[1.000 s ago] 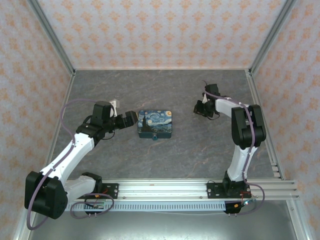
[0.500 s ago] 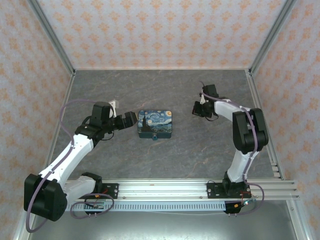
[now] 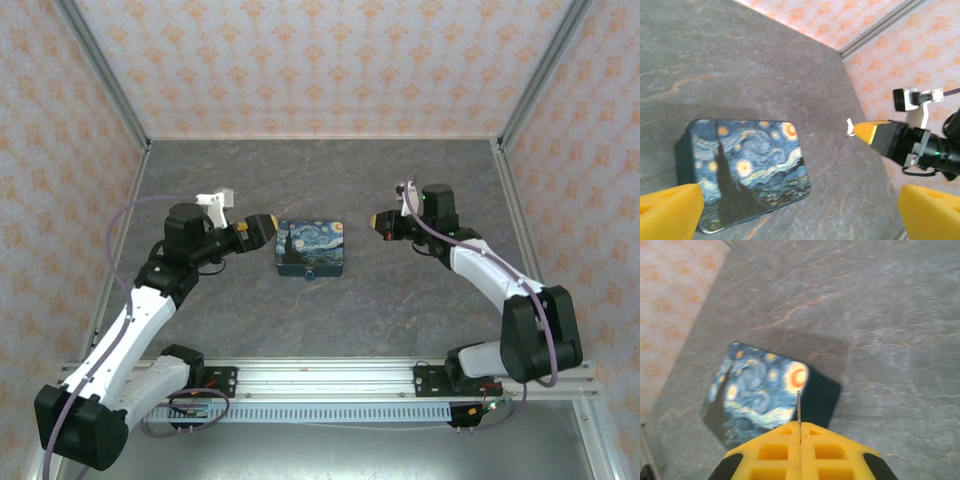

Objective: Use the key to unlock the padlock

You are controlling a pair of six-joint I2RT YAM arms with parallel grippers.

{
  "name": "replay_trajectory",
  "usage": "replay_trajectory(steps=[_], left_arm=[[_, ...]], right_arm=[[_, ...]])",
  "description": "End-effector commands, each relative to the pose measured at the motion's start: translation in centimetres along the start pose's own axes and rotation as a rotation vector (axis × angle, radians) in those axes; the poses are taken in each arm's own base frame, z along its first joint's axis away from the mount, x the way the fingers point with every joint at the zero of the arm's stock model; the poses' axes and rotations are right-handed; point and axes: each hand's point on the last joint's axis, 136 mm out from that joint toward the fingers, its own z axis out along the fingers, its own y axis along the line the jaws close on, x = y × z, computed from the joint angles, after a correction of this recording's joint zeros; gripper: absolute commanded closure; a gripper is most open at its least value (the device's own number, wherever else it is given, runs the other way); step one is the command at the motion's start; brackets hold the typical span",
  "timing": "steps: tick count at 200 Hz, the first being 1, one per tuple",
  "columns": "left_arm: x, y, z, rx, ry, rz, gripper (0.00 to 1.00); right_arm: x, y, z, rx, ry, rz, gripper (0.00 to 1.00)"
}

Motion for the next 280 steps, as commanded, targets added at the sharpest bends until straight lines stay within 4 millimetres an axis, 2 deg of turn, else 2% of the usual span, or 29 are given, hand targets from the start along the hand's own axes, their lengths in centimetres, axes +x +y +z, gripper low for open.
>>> replay_trajectory(steps=[1,30,46,52,64,103,128,152,245,249,280], left_arm=[[-0.8,-3.2,-0.2,0.158,-0.012,0.010,0.03],[-0.7,-6.8,0.2,0.290,0.004,0.033,0.09],[0.0,-9.3,0.3,0.349,0.034,0.089,0.10],[0.2,-10.2,0.3,0.371,0.043,0.108,0.11],[0.5,-11.5,0.5,0.402,0.057,0.130,0.16],[0.5,-12.8,1.4,0.433,0.076,0.126,0.25],[0.9,-13.0,2.1,0.436,0.088,0.124,0.31],[1.3,-12.8,2.8,0.423,0.095,0.113,0.35],[1.7,-12.9,3.9,0.419,0.105,0.094,0.58],[1.7,-12.9,4.0,0.418,0.107,0.093,0.59],[1.5,-13.0,3.9,0.419,0.101,0.093,0.71]], right_arm=[[-1.2,4.5,-1.5,-0.174,-0.070,-0.111,1.00],[-0.8,8.9,-2.6,-0.307,-0.101,-0.153,1.00],[-0.3,10.8,-2.4,-0.357,-0.083,-0.166,1.00],[-0.5,12.1,-3.1,-0.388,-0.100,-0.185,1.00],[-0.7,13.6,-3.4,-0.426,-0.109,-0.196,1.00],[-0.9,17.7,-4.1,-0.538,-0.122,-0.222,1.00],[-0.7,19.4,-4.3,-0.581,-0.115,-0.244,1.00],[-0.7,20.3,-4.6,-0.610,-0.110,-0.250,1.00],[-0.4,21.7,-4.8,-0.666,-0.076,-0.251,1.00],[-0.1,21.3,-4.1,-0.660,-0.061,-0.241,1.00],[-0.2,21.3,-3.9,-0.659,-0.055,-0.234,1.00]])
